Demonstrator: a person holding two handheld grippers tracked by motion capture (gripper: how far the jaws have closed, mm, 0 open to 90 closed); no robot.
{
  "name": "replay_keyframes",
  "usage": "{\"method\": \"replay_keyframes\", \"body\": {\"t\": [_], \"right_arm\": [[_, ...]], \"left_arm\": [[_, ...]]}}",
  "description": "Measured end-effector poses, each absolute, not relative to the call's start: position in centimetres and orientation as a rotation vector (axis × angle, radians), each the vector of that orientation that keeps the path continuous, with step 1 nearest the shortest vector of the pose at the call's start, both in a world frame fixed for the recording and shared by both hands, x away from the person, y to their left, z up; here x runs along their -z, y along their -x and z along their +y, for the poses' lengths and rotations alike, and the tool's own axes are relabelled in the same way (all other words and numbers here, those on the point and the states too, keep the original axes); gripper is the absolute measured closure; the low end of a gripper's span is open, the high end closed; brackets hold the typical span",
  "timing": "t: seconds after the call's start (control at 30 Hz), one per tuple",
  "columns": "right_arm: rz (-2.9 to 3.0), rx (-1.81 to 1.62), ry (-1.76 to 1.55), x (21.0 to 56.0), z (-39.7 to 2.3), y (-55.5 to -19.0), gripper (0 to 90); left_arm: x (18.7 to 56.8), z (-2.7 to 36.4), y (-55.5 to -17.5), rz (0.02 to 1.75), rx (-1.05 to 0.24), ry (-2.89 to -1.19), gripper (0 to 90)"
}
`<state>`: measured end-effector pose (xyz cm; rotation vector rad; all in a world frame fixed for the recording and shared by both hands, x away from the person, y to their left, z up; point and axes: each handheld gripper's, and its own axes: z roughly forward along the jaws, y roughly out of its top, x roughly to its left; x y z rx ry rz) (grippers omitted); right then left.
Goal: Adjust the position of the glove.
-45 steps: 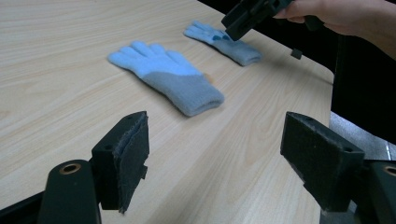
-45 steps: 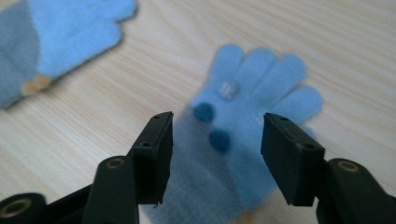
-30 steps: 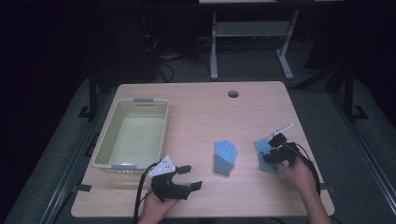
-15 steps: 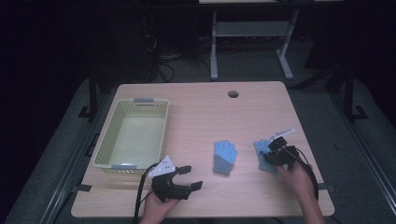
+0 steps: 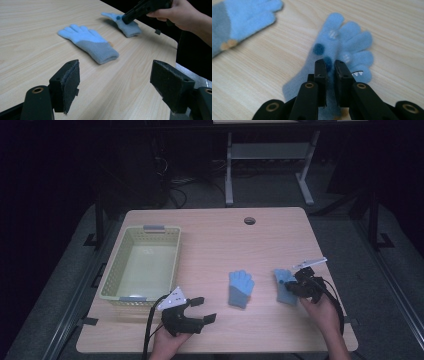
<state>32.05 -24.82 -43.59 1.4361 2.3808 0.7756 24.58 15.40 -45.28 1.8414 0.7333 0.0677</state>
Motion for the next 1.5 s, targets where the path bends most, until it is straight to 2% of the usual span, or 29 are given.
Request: {"method": "replay_keyframes", "body": {"t": [0.6, 1.5], "right_arm": [[2.379, -0.896, -1.354, 41.0, -23.1, -31.2, 81.5], [2.493, -0.943, -1.209, 38.6, -15.2, -31.8, 81.4]], "left_arm": [[45.3, 15.4, -24.6, 0.729, -0.072, -1.837, 23.4], [45.1, 15.5, -24.4, 0.721, -0.086, -1.830, 23.4]]}}
